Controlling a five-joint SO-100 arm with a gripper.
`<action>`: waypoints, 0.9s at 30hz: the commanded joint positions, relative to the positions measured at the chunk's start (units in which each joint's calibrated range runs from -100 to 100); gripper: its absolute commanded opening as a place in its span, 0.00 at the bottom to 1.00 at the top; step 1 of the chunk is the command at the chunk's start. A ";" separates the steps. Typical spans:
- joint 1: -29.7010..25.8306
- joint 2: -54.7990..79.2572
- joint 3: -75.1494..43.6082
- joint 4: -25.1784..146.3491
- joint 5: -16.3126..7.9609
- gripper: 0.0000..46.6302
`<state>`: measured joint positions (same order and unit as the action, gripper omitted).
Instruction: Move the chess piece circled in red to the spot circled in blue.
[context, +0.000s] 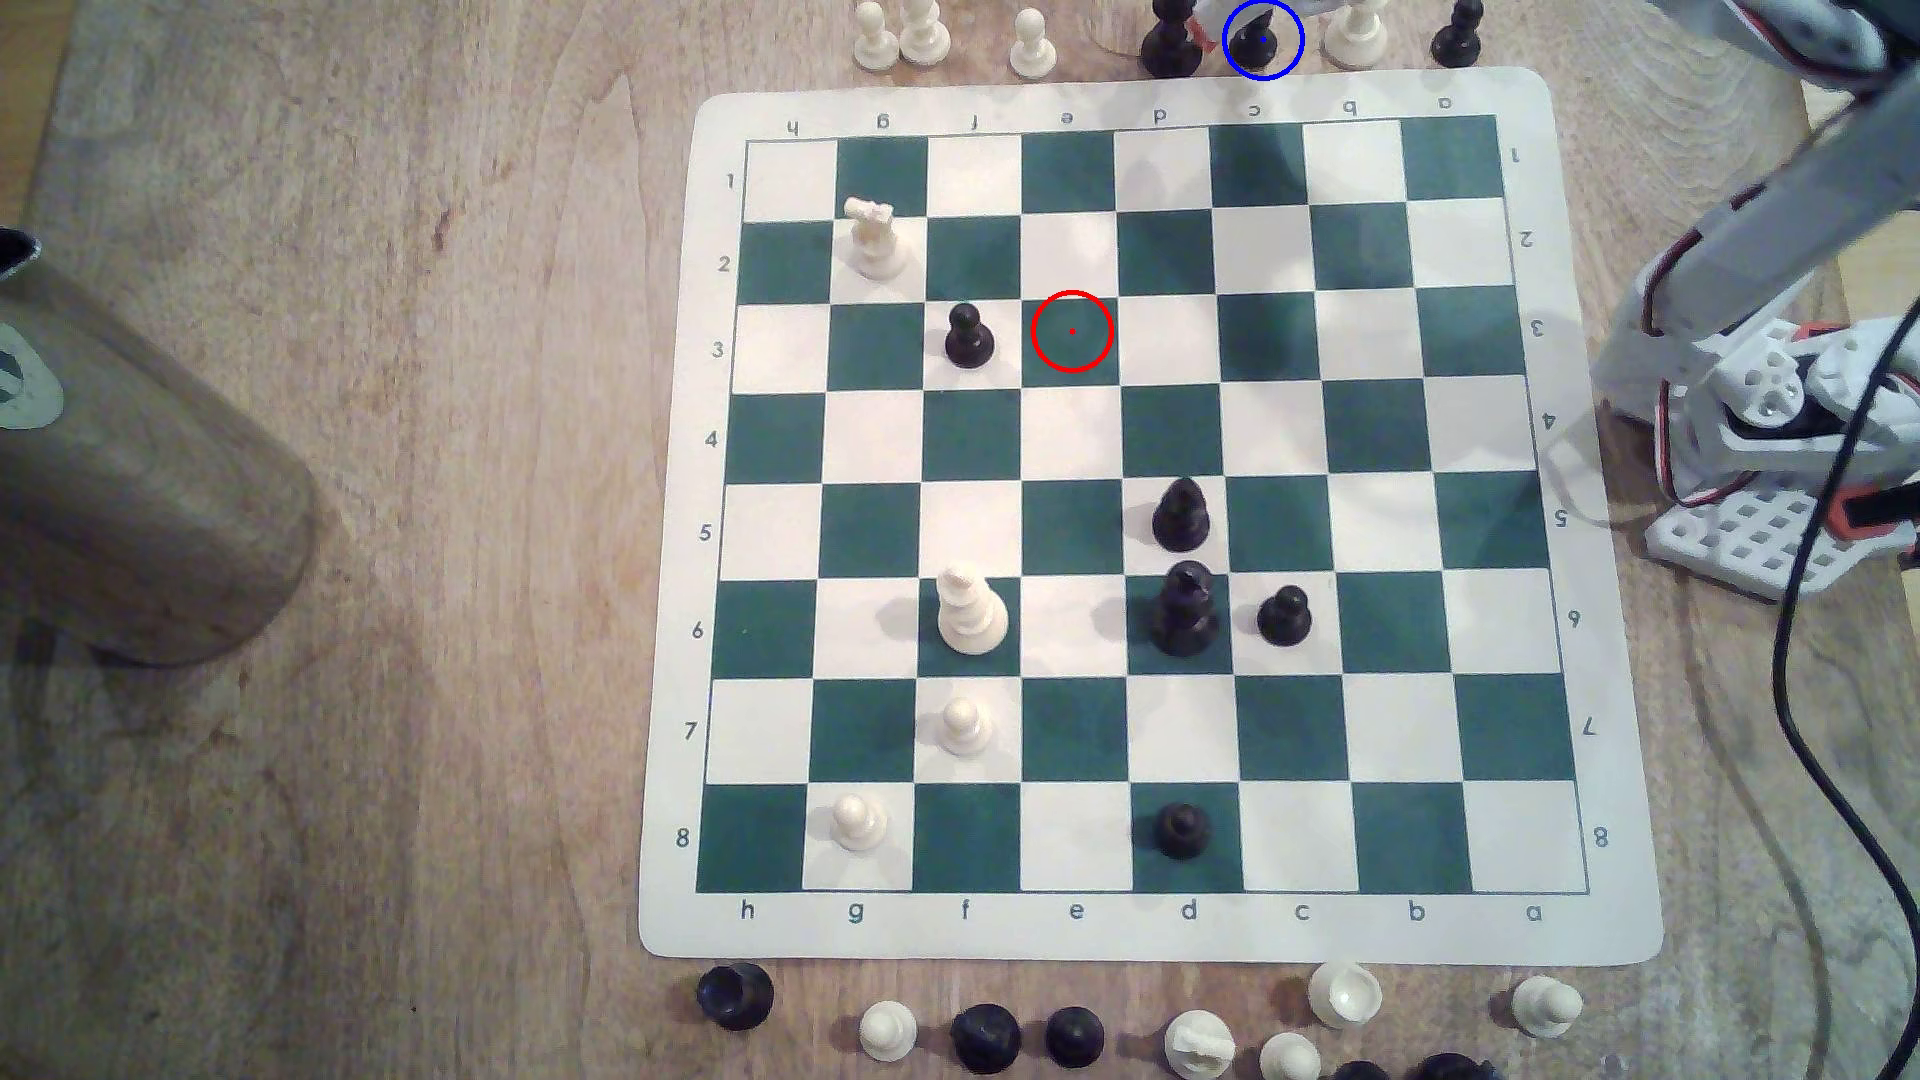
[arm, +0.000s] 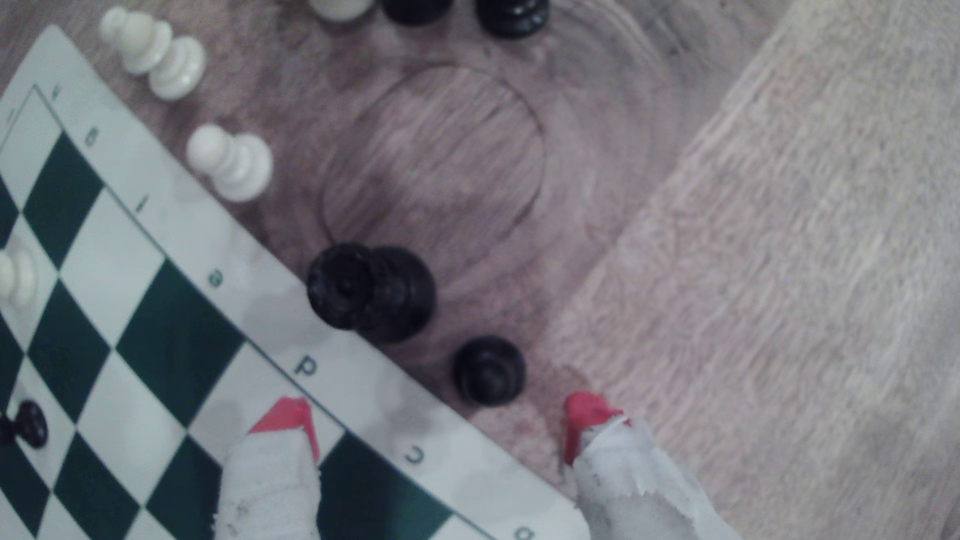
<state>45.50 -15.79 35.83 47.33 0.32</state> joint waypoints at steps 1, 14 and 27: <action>-1.58 -13.66 -0.29 5.90 0.44 0.57; -18.71 -46.09 10.31 29.08 0.49 0.58; -46.87 -63.32 31.98 15.24 -1.95 0.05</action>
<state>4.35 -73.86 61.86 72.43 -0.66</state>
